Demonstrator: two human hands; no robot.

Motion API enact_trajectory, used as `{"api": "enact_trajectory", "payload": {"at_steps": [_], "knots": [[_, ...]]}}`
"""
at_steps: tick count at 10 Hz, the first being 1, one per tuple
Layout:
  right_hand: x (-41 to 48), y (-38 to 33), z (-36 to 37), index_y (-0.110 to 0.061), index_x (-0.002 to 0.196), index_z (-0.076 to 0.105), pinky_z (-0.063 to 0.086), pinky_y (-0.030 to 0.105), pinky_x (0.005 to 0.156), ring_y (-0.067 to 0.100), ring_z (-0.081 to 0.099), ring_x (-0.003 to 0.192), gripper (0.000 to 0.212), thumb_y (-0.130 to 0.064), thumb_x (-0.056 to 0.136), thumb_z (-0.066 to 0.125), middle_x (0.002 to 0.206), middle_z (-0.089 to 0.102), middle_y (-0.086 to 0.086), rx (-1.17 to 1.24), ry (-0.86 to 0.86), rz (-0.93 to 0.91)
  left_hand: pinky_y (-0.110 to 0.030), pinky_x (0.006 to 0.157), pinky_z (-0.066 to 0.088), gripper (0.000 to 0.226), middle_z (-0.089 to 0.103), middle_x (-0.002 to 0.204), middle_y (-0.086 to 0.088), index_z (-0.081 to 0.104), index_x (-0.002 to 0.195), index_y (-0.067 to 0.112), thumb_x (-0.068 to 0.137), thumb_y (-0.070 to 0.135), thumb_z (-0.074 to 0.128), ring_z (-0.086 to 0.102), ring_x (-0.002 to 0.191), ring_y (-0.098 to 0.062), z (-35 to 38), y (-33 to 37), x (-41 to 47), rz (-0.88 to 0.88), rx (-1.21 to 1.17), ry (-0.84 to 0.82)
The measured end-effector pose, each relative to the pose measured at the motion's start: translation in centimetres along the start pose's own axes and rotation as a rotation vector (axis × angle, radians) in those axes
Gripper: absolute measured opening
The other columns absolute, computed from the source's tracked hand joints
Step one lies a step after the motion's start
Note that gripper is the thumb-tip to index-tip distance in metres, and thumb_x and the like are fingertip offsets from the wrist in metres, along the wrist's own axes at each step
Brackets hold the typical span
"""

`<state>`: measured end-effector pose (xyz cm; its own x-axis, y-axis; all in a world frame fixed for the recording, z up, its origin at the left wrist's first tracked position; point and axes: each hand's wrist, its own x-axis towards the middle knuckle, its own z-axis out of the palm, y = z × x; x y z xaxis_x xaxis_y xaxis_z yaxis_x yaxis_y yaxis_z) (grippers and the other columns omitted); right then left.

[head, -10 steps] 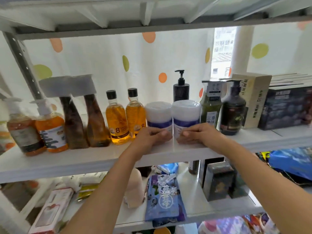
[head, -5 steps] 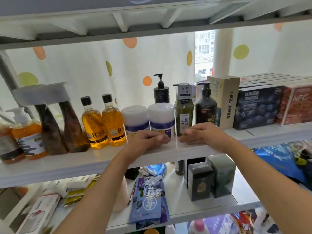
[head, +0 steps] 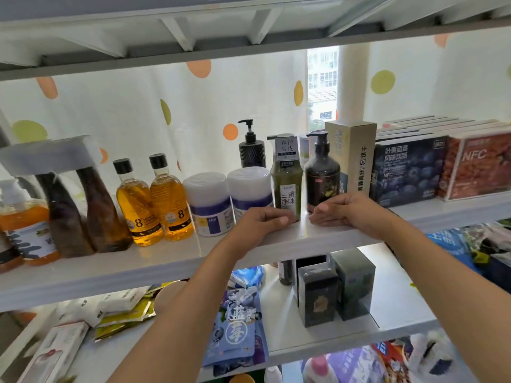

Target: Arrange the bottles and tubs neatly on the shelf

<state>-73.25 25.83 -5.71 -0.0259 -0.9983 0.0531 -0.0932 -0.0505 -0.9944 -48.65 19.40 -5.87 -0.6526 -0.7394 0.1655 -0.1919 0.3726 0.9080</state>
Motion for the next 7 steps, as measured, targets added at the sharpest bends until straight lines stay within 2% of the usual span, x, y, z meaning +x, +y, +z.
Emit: {"api": "enact_trajectory", "payload": {"at_steps": [1,2,4,5,6,7], "knots": [[0.1,0.0,0.0,0.002,0.107,0.07,0.057,0.032,0.089,0.028,0.072,0.101,0.038,-0.022,0.079,0.07,0.104,0.074,0.02,0.003,0.001,0.006,-0.008,0.085,0.045,0.026,0.068,0.112,0.02,0.072,0.117,0.019,0.093,0.022,0.063,0.06,0.1,0.01,0.0,0.1,-0.1,-0.012,0.024,-0.009],[0.0,0.0,0.1,0.002,0.107,0.07,0.059,0.027,0.083,0.027,0.072,0.1,0.031,-0.019,0.083,0.068,0.103,0.074,0.019,0.002,0.002,0.01,-0.016,0.095,0.041,0.025,0.067,0.119,0.016,0.072,0.117,0.022,0.093,0.022,0.063,0.058,0.111,0.001,0.0,0.0,-0.1,-0.021,0.01,-0.015],[-0.6,-0.4,0.7,0.003,0.105,0.071,0.058,0.025,0.083,0.025,0.073,0.098,0.02,-0.01,0.092,0.063,0.101,0.075,0.016,-0.022,0.028,-0.004,-0.008,0.084,0.04,0.025,0.066,0.117,0.021,0.072,0.116,0.025,0.093,0.021,0.063,0.056,0.104,0.014,0.0,-0.3,0.1,-0.02,0.032,-0.044],[-0.8,-0.3,1.0,-0.001,0.099,0.074,0.057,0.023,0.084,0.021,0.073,0.097,0.016,-0.01,0.091,0.063,0.098,0.077,0.01,-0.072,0.036,-0.02,-0.012,0.088,0.04,0.024,0.067,0.118,0.02,0.073,0.115,0.027,0.093,0.022,0.063,0.056,0.11,0.007,-0.1,-0.3,-0.2,-0.011,0.028,-0.041],[-0.9,0.3,2.0,-0.006,0.093,0.077,0.053,0.028,0.095,0.012,0.069,0.104,0.014,-0.013,0.091,0.065,0.098,0.077,0.002,-0.169,0.097,-0.063,-0.009,0.086,0.042,0.025,0.067,0.12,0.015,0.071,0.116,0.022,0.093,0.018,0.062,0.057,0.108,0.008,0.0,0.6,-0.8,0.012,0.069,-0.058],[-2.0,1.0,3.4,-0.02,0.089,0.079,0.049,0.037,0.099,0.009,0.067,0.099,0.012,-0.021,0.09,0.067,0.094,0.077,-0.006,-0.448,0.199,-0.102,-0.019,0.096,0.045,0.026,0.067,0.121,0.006,0.069,0.118,0.015,0.094,0.012,0.061,0.06,0.111,-0.001,1.3,0.1,-1.6,0.102,0.1,-0.086]]}}
